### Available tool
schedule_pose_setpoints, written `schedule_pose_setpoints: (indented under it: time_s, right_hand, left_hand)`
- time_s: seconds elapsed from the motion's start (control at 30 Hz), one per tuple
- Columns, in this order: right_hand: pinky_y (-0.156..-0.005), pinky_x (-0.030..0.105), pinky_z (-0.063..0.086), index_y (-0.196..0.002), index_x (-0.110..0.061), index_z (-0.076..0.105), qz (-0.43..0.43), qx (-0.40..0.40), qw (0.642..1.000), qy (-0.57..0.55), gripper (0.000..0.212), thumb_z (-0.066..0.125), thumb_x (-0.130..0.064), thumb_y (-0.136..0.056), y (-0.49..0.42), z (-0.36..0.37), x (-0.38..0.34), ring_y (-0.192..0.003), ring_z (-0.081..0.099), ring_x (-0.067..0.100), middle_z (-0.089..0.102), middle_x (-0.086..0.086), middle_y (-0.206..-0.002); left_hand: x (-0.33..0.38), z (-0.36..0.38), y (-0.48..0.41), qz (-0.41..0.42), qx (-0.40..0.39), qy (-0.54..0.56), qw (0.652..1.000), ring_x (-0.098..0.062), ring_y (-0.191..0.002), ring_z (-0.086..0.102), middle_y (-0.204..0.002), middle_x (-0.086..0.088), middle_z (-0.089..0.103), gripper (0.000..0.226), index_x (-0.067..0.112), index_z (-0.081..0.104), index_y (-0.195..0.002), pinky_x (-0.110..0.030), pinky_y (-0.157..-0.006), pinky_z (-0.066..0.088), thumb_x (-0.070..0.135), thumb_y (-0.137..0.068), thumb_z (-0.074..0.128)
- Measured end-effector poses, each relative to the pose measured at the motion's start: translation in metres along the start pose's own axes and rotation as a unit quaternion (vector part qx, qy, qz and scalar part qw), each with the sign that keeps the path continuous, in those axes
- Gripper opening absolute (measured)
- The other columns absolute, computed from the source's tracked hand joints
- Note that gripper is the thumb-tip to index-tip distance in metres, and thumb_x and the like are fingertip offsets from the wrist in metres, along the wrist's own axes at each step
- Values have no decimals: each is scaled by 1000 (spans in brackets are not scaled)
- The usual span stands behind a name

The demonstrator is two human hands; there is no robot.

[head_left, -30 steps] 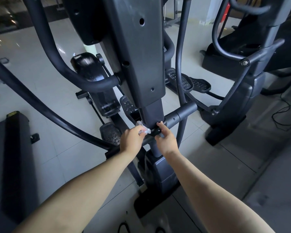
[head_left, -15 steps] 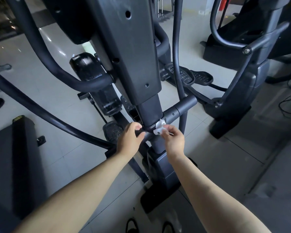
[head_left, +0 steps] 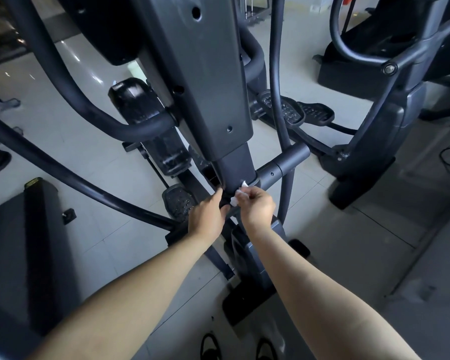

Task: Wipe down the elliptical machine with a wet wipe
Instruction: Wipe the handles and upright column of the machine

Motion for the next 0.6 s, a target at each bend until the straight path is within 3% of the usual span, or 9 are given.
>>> schedule_pose_setpoints:
  time_s: [0.07, 0.17, 0.27, 0.37, 0.43, 0.5, 0.6]
  right_hand:
    - [-82, 16, 54, -71, -20, 73, -8, -52, 998, 31, 24, 68, -5, -90, 5, 6, 4, -75, 66, 4, 76, -3, -79]
    - [-78, 27, 56, -71, -18, 76, -18, -89, 993, 78, 24, 65, -3, -86, 17, 11, 16, -75, 67, 10, 74, 3, -81]
    - [-74, 13, 49, -79, -10, 75, -53, -34, 996, 61, 22, 59, 1, -89, 19, -1, 8, -77, 67, 1, 65, 8, -104]
    - [-69, 3, 45, -89, -2, 70, -55, 45, 997, 18, 13, 59, 3, -94, 2, -19, -7, -66, 60, -10, 55, 3, -106]
    - [-79, 20, 56, -82, -17, 68, -29, 81, 996, 10, 21, 58, -1, -91, -13, -23, -4, -66, 59, 0, 64, 8, -106]
    - [-81, 34, 55, -77, -25, 64, 20, 84, 996, -10, 29, 57, 0, -89, -18, -17, 5, -71, 60, 13, 70, 14, -106]
    - [-73, 28, 51, -77, -22, 63, 62, 72, 995, -23, 29, 54, 5, -85, -7, -3, 21, -70, 61, 14, 73, 11, -93]
  left_hand:
    - [0, 1, 0, 2, 0, -14, 1000, -39, -115, 64, -131, -15, 66, 58, 20, 36, -156, -46, -88, 53, 31, -103, 56]
    - [2, 1, 1, 0, -10, -41, 999, -39, -114, 64, -131, -15, 65, 59, 22, 31, -158, -46, -87, 53, 27, -104, 53]
    - [3, 1, 2, 1, -12, -25, 1000, -39, -115, 63, -132, -15, 64, 59, 21, 32, -158, -46, -89, 53, 34, -104, 52]
    - [2, 1, 2, -3, -9, -22, 1000, -37, -113, 65, -131, -13, 66, 58, 21, 33, -157, -43, -88, 53, 37, -105, 52]
    - [4, -1, 3, -4, -11, -31, 999, -36, -113, 65, -131, -13, 65, 57, 21, 33, -157, -43, -88, 52, 37, -105, 51]
    - [6, -1, 3, 3, -16, -55, 998, -36, -112, 65, -132, -12, 65, 57, 18, 32, -157, -43, -87, 53, 36, -106, 50]
    - [9, 0, 3, 13, -22, -98, 995, -35, -110, 67, -134, -11, 64, 57, 15, 29, -157, -42, -84, 52, 37, -107, 46]
Point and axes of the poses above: each hand's wrist, its own y-axis away from the middle knuckle, its own z-axis out of the palm, x = y × z, the point moved 6 cm from there along -y, towards the middle knuckle
